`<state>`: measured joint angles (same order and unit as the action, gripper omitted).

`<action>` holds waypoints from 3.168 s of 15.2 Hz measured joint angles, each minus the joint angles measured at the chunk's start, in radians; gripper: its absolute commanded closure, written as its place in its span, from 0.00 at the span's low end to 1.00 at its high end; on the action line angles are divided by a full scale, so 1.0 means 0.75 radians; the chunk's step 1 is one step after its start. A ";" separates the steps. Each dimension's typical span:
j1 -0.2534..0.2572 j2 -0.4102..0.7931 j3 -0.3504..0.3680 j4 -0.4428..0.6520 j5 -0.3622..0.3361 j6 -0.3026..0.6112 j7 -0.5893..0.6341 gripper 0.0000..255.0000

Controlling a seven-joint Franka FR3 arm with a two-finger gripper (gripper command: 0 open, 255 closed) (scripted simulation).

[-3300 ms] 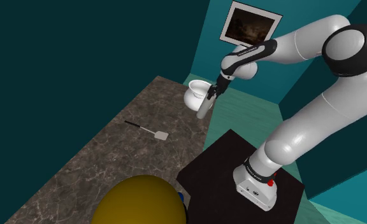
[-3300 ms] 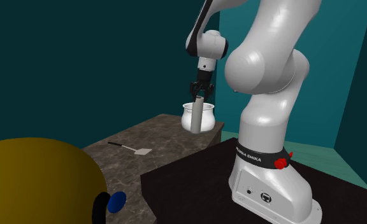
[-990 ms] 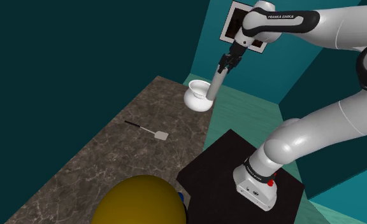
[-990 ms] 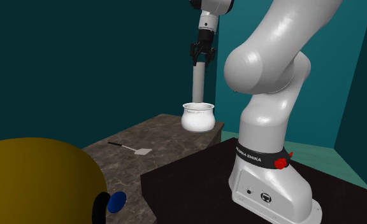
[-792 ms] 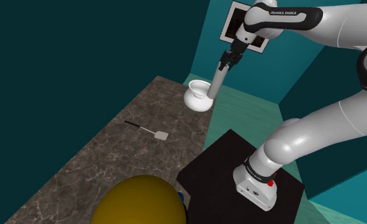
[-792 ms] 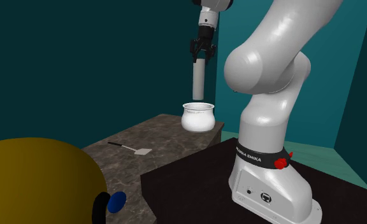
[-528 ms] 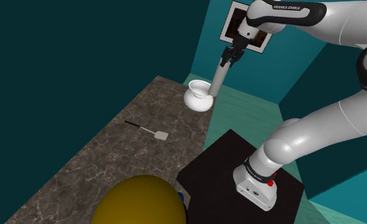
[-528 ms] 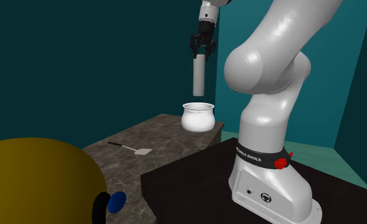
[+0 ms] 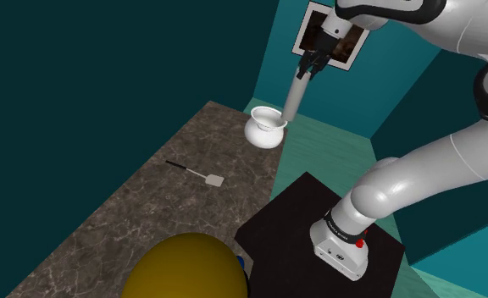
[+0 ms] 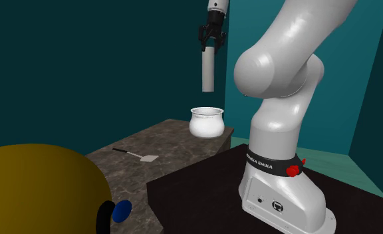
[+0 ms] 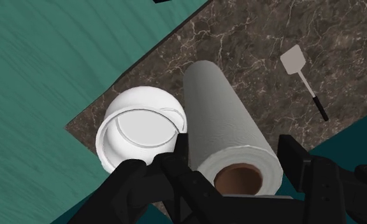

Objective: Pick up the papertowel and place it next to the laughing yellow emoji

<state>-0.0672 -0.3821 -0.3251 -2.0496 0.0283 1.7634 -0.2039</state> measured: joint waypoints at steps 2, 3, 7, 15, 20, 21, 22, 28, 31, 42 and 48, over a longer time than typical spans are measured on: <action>0.002 0.009 -0.001 0.042 0.002 -0.033 0.000 1.00; 0.003 0.011 0.000 0.065 0.003 -0.054 0.003 1.00; 0.006 0.026 0.001 0.148 0.007 -0.123 0.008 1.00; 0.035 -0.227 0.179 -0.062 0.007 -0.148 0.223 1.00; 0.060 -0.370 0.299 -0.184 0.042 -0.159 0.361 1.00; 0.068 -0.395 0.328 -0.204 0.055 -0.162 0.394 1.00; 0.075 -0.431 0.357 -0.224 0.068 -0.174 0.427 1.00; 0.123 -0.550 0.520 -0.293 0.156 -0.204 0.607 1.00; 0.152 -0.591 0.609 -0.318 0.210 -0.207 0.702 1.00; 0.242 -0.641 0.936 -0.272 0.410 -0.229 1.051 1.00; 0.256 -0.587 1.125 -0.176 0.498 -0.214 1.235 1.00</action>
<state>0.1250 -0.8224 0.5184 -2.1815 0.4017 1.6030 0.7227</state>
